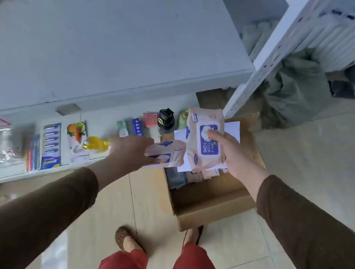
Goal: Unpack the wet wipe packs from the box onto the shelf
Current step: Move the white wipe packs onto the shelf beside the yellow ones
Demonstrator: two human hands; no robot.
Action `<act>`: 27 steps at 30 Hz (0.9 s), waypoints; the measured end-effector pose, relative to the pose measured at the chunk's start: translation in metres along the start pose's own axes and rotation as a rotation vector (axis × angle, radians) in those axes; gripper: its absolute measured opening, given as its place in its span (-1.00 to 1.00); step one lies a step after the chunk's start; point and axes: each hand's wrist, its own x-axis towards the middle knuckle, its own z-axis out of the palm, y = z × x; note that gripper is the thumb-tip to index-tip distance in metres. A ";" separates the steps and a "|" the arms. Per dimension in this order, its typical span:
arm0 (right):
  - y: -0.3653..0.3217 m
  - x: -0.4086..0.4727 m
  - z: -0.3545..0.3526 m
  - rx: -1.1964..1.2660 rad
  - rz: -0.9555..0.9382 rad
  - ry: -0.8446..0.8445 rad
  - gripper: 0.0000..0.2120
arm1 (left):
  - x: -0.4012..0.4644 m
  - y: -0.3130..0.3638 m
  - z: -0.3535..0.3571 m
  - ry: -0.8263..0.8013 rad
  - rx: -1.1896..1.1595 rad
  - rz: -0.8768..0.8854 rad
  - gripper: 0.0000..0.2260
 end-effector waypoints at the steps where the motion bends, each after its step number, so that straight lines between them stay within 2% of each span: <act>1: -0.018 -0.010 0.019 0.003 -0.035 -0.006 -0.75 | -0.018 -0.018 -0.022 0.028 -0.043 -0.021 -0.68; 3: -0.053 -0.027 0.057 -0.012 -0.130 -0.047 -0.75 | -0.051 -0.053 -0.064 0.065 -0.140 -0.060 -0.69; 7: -0.113 -0.049 0.136 -0.082 -0.270 -0.136 -0.52 | -0.101 -0.123 -0.137 0.164 -0.235 -0.118 -0.70; 9: -0.140 -0.052 0.171 -0.103 -0.289 -0.185 -0.47 | -0.116 -0.156 -0.166 0.211 -0.248 -0.127 -0.69; 12: -0.176 -0.049 0.218 -0.124 -0.301 -0.265 -0.68 | -0.128 -0.199 -0.199 0.242 -0.262 -0.143 -0.66; 14: -0.196 -0.041 0.245 -0.120 -0.317 -0.273 -0.72 | -0.129 -0.226 -0.216 0.261 -0.261 -0.161 -0.68; 19: -0.230 -0.005 0.290 -0.116 -0.370 -0.222 -0.77 | -0.107 -0.282 -0.246 0.315 -0.292 -0.200 -0.72; 24: -0.269 0.060 0.309 -0.014 -0.379 -0.151 -0.81 | -0.045 -0.330 -0.278 0.381 -0.304 -0.229 -0.76; 27: -0.292 0.109 0.316 0.053 -0.348 -0.115 -0.75 | 0.007 -0.353 -0.302 0.375 -0.330 -0.238 -0.67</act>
